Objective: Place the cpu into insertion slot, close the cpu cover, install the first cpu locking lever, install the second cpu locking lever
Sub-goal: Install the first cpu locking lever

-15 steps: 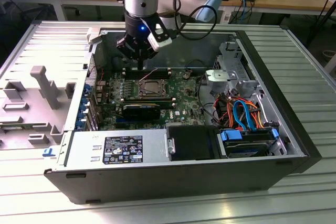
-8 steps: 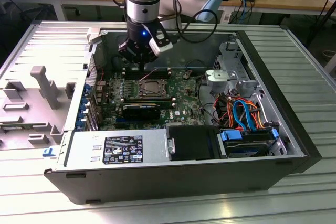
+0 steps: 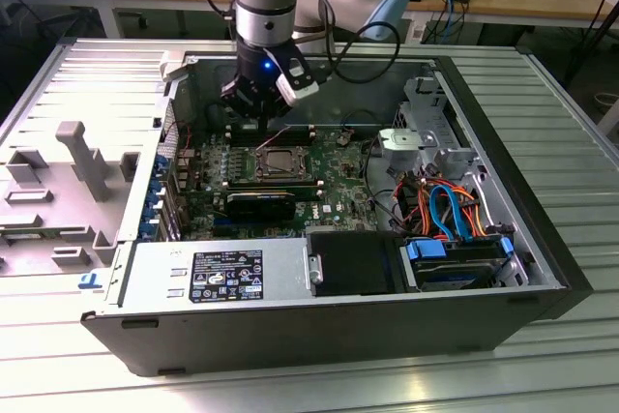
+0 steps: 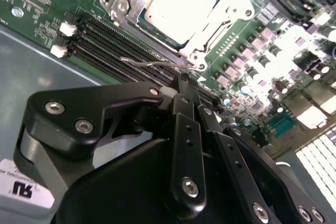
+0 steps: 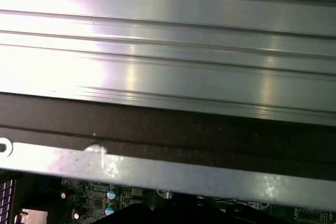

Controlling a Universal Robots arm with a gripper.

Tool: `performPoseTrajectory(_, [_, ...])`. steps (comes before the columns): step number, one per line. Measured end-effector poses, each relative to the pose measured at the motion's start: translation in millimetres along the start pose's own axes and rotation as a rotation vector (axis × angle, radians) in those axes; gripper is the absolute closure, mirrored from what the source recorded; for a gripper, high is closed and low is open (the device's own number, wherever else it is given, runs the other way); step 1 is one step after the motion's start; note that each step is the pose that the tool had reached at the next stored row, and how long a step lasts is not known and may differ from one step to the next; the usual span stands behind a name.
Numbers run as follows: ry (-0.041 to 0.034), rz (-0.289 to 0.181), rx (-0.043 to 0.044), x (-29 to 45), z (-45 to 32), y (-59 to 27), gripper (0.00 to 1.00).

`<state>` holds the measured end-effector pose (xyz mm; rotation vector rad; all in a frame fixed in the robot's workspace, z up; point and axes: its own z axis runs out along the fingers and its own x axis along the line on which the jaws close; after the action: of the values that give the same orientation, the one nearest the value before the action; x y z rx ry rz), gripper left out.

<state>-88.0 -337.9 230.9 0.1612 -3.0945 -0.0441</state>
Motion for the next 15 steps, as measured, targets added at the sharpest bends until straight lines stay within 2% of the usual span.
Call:
performPoseTrajectory(2, [0.0001, 0.0, 0.0001, -0.4, 4.4, 1.8, 0.89])
performPoseTrajectory(9, [0.0003, -0.001, 0.0019, -1.6, 10.8, 4.0, 0.89])
performPoseTrajectory(11, [0.0009, -0.001, 0.0077, -1.8, 12.2, 3.9, 0.89])
performPoseTrajectory(13, [0.0021, 0.0, 0.0188, -1.8, 12.4, 3.9, 0.89])
performPoseTrajectory(15, [0.0025, -0.001, 0.0223, -2.0, 13.4, 3.8, 0.89])
